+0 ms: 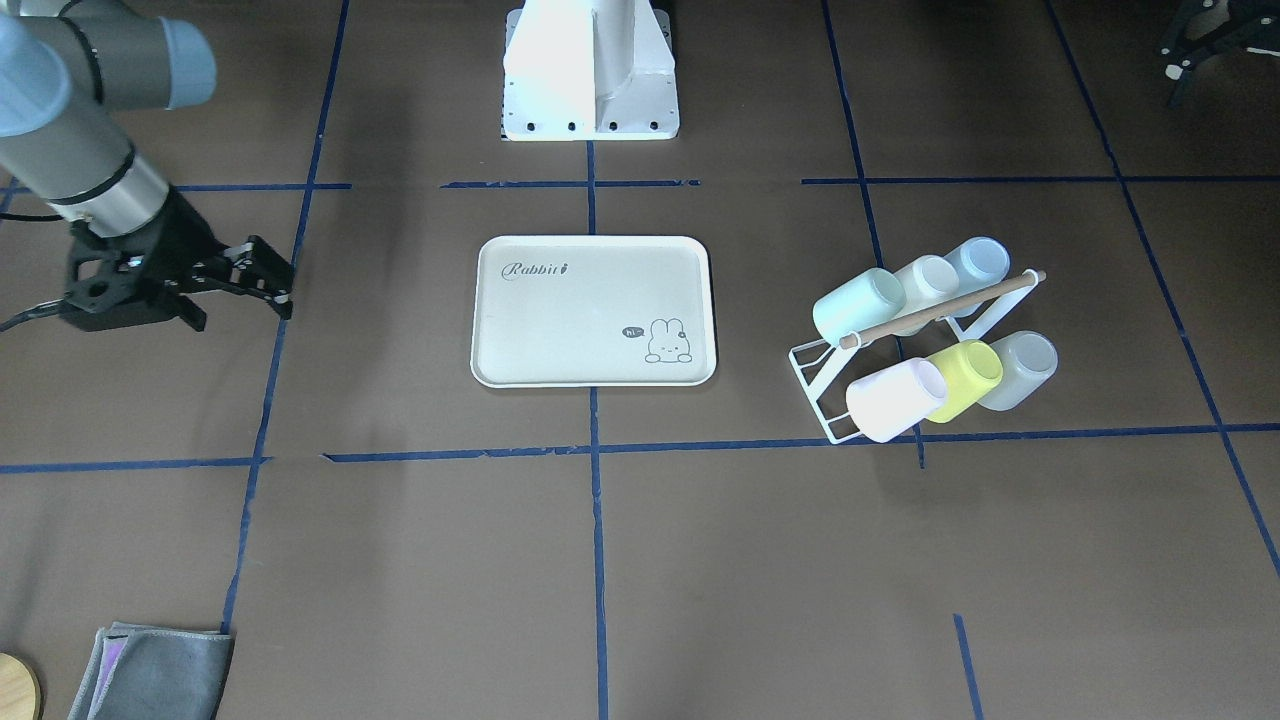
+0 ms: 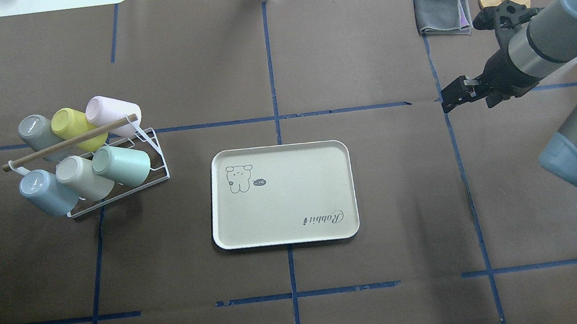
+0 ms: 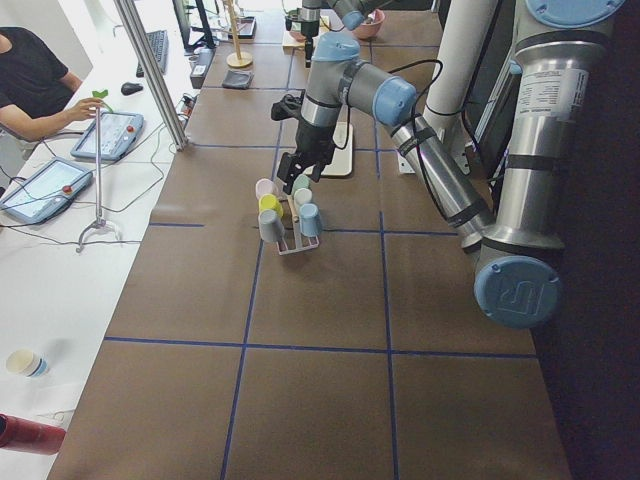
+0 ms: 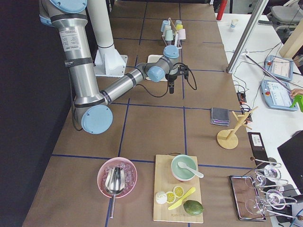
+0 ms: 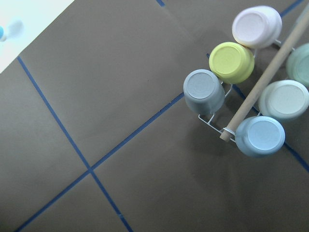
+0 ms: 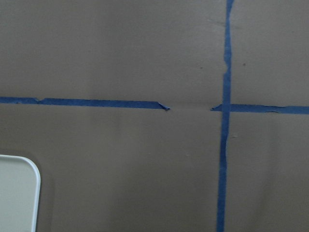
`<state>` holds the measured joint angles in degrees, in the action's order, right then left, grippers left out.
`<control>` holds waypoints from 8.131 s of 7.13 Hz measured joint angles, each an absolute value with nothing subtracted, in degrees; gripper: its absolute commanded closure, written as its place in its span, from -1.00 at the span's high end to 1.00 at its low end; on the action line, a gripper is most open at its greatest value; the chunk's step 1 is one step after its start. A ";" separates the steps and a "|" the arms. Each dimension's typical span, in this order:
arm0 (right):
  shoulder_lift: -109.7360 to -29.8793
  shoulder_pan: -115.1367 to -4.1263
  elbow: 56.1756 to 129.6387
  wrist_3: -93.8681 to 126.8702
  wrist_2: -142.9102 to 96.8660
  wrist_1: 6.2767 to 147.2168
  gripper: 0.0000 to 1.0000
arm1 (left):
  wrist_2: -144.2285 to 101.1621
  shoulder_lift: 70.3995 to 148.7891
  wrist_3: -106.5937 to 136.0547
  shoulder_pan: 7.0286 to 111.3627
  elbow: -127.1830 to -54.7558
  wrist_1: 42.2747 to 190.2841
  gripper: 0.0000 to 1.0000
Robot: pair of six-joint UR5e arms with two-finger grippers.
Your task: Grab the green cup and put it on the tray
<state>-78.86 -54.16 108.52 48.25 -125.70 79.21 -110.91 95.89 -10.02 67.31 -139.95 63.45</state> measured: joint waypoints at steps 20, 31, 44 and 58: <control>-83.06 -63.37 103.19 33.66 -130.02 78.66 1.00 | -37.33 119.27 -30.37 10.36 -109.05 44.60 0.98; -82.90 -63.37 103.18 33.75 -129.84 78.58 1.00 | -35.16 119.28 -30.64 14.72 -98.39 49.10 0.77; -83.12 -63.51 103.26 34.19 -129.98 78.57 1.00 | -35.01 120.94 -34.18 15.42 -99.72 39.85 0.08; -83.72 -63.68 103.18 34.19 -129.94 78.57 1.00 | -35.50 121.32 -33.99 15.98 -122.60 27.74 -0.04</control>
<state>-83.72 -63.68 103.18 34.19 -129.94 78.57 -35.50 121.32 -33.99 15.98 -122.60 27.74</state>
